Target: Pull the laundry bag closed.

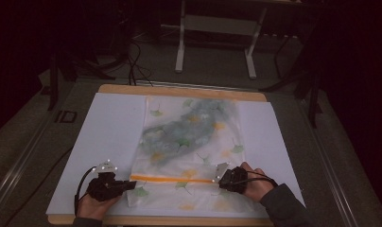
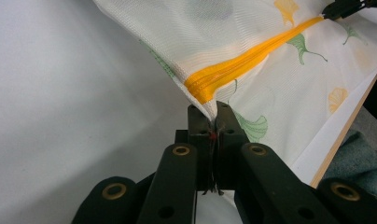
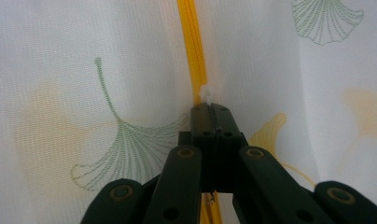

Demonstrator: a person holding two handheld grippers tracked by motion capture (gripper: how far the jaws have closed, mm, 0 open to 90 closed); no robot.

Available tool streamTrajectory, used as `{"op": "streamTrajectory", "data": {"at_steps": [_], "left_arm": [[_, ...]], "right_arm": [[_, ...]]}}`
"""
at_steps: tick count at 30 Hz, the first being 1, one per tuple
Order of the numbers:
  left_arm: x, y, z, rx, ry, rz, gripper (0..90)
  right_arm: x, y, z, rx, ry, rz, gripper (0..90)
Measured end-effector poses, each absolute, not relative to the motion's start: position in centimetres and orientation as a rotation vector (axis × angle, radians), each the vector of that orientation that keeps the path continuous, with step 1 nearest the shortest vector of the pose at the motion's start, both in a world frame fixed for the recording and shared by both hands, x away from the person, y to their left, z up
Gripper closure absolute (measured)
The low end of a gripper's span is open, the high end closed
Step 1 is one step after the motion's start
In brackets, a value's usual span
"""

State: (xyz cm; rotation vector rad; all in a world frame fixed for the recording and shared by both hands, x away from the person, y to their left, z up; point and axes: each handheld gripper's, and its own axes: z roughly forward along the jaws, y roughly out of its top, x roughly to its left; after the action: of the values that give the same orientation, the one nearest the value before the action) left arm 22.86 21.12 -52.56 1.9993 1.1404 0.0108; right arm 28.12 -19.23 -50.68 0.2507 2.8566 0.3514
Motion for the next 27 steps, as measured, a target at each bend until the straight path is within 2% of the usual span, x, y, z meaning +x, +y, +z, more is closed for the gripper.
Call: {"op": "streamTrajectory", "data": {"at_steps": [27], "left_arm": [[22.9,21.4,-52.5,1.996,1.144,0.015,88.1]], "right_arm": [[27.8,-22.3,-50.2,0.310,2.841,0.308,90.0]]}}
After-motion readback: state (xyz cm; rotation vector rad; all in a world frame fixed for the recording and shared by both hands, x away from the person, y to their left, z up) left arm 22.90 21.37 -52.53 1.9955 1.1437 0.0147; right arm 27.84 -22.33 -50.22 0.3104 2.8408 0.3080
